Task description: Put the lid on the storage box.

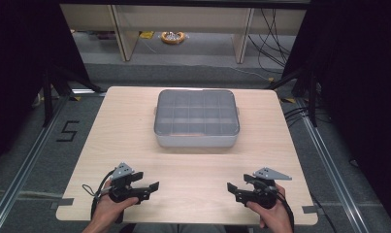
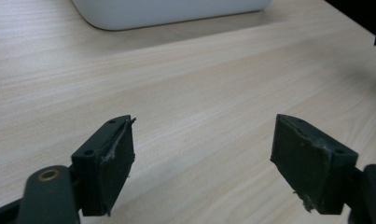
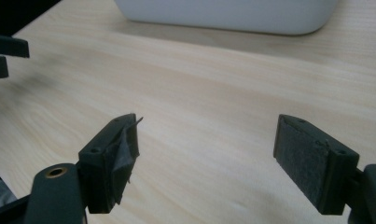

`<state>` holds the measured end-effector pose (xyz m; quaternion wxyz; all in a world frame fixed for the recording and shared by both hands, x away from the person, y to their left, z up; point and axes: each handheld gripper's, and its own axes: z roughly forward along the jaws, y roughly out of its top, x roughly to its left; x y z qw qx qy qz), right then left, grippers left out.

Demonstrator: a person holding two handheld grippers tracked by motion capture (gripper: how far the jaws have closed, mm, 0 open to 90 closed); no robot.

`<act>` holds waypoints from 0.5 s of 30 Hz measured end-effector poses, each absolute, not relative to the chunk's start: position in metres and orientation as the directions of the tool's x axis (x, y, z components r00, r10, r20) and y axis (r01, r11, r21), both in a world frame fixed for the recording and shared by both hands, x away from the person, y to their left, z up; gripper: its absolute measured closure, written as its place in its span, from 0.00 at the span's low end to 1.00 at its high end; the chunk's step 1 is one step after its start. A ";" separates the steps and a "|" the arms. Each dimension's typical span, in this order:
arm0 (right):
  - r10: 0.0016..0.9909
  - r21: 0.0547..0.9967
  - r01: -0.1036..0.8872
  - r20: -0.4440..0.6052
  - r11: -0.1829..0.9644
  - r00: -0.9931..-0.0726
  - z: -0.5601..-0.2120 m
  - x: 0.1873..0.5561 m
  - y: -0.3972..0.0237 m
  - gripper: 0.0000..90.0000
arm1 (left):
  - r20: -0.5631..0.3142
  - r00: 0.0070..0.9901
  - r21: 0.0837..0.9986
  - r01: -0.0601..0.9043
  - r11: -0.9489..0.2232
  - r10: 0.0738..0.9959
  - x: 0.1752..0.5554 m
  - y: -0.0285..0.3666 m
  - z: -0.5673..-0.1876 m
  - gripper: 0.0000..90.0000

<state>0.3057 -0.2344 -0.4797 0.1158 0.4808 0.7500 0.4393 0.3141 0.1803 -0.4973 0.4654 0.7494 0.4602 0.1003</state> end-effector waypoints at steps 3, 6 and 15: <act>0.818 0.761 0.627 0.250 0.165 -0.519 -0.481 0.297 -0.234 0.25 | -0.273 0.575 0.784 0.598 -0.168 0.772 0.308 0.179 -0.499 0.21; 0.815 0.739 0.650 0.260 0.177 -0.518 -0.483 0.291 -0.234 0.25 | -0.285 0.582 0.777 0.606 -0.172 0.762 0.303 0.175 -0.502 0.19; 0.826 0.686 0.702 0.274 0.191 -0.492 -0.493 0.271 -0.236 0.23 | -0.287 0.603 0.761 0.616 -0.205 0.745 0.294 0.170 -0.505 0.18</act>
